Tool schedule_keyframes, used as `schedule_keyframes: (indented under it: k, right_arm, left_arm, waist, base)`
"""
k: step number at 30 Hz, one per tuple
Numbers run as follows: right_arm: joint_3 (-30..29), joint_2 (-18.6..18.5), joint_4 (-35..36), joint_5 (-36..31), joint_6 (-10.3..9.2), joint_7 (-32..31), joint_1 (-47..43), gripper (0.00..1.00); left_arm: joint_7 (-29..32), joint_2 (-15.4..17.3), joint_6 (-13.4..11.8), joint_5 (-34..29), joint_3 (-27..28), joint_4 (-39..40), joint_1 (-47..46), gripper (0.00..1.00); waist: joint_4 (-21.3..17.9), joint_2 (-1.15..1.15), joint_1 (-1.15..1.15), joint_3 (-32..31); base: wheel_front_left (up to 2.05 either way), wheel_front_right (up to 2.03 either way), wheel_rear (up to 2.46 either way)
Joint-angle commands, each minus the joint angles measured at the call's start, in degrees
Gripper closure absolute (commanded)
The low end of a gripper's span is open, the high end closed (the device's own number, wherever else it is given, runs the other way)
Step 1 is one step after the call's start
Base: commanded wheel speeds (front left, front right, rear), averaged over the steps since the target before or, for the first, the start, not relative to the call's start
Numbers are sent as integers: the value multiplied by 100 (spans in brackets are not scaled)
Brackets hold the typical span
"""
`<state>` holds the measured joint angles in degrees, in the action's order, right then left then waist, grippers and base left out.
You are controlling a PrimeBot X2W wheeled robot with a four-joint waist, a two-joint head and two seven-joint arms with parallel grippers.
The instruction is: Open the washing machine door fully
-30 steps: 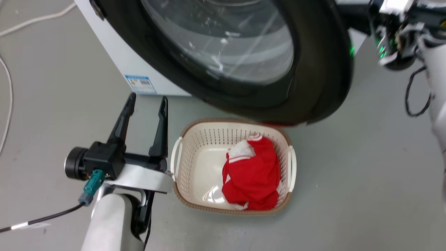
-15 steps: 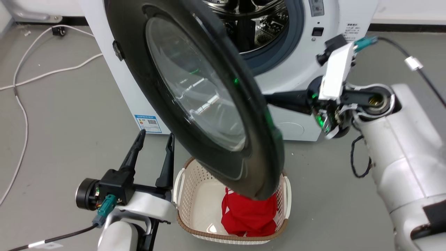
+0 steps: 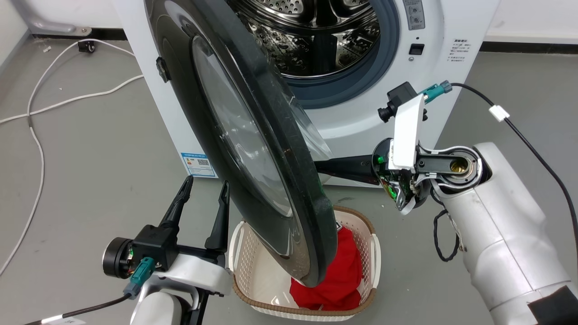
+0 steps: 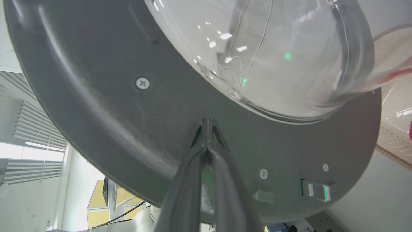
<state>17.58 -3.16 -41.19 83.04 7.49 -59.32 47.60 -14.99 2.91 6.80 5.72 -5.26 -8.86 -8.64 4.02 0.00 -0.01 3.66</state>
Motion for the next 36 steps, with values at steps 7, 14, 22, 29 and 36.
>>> schedule_keyframes:
  k: [7, 14, 22, 29, 36]
  right_arm:
    - [-129, 37, 274, 247, 0, 526, -431, 100]
    - [-889, -89, 807, 352, 0, 1876, -1126, 100]
    - [-1747, -212, 1359, 682, 0, 2779, -2139, 100]
    - [-2181, -170, 1919, 678, 0, 3423, -3184, 0]
    - [-2076, -64, 2400, -429, 0, 5001, -3780, 0]
  left_arm:
    - [-28, -5, -45, 46, 32, -45, 82, 0]
    - [-28, -5, -80, 64, 80, -90, 208, 0]
    - [-28, -4, -99, 70, 163, -103, 323, 0]
    - [-28, -4, -116, 87, 237, -111, 381, 0]
    - [-28, -4, -127, 98, 306, -107, 412, 0]
  waist:
    - [-91, 0, 1, -83]
    - [-234, 0, 1, -267]
    - [-372, 0, 1, -389]
    - [-475, 0, 1, -444]
    - [-562, 0, 1, -443]
  base:
    - [0, 0, 0]
    - [0, 0, 0]
    - [0, 0, 0]
    - [0, 0, 0]
    - [0, 0, 0]
